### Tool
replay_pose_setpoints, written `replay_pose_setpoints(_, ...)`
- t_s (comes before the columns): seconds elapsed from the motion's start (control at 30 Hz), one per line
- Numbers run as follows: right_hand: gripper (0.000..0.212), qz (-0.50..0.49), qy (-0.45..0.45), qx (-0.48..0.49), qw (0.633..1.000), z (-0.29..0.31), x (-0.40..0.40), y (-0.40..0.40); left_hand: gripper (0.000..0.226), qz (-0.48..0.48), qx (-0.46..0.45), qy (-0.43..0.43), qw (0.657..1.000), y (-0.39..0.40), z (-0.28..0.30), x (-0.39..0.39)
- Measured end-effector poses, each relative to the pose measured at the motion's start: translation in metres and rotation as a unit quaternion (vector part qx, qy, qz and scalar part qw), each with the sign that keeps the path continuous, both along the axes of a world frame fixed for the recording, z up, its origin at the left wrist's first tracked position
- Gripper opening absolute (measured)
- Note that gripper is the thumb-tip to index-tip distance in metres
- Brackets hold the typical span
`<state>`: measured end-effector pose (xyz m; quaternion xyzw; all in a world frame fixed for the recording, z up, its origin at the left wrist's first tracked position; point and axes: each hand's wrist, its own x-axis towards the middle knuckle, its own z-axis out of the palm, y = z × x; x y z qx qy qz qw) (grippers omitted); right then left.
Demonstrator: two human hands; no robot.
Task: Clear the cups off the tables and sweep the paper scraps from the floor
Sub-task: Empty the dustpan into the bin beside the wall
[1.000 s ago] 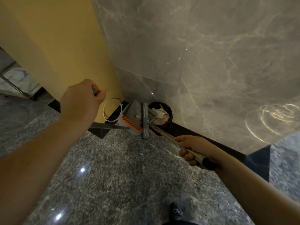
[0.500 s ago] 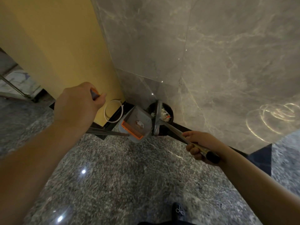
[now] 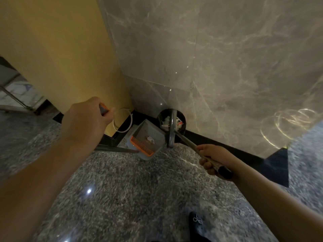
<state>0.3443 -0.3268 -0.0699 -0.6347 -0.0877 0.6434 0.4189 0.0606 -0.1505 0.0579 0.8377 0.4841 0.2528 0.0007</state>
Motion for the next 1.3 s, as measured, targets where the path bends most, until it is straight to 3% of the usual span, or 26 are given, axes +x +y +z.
replay_pose_setpoints(0.7,0.025,-0.071,0.033,0.015,0.997,0.003,-0.012,-0.047,0.031,-0.012,-0.066,0.010,0.998,-0.047,-0.013,-0.007)
replay_pose_setpoints(1.3,0.029,-0.160,0.022,-0.029,0.986,0.008,0.048,-0.128,0.026,-0.144,-0.082,0.013,0.986,-0.073,-0.069,0.118)
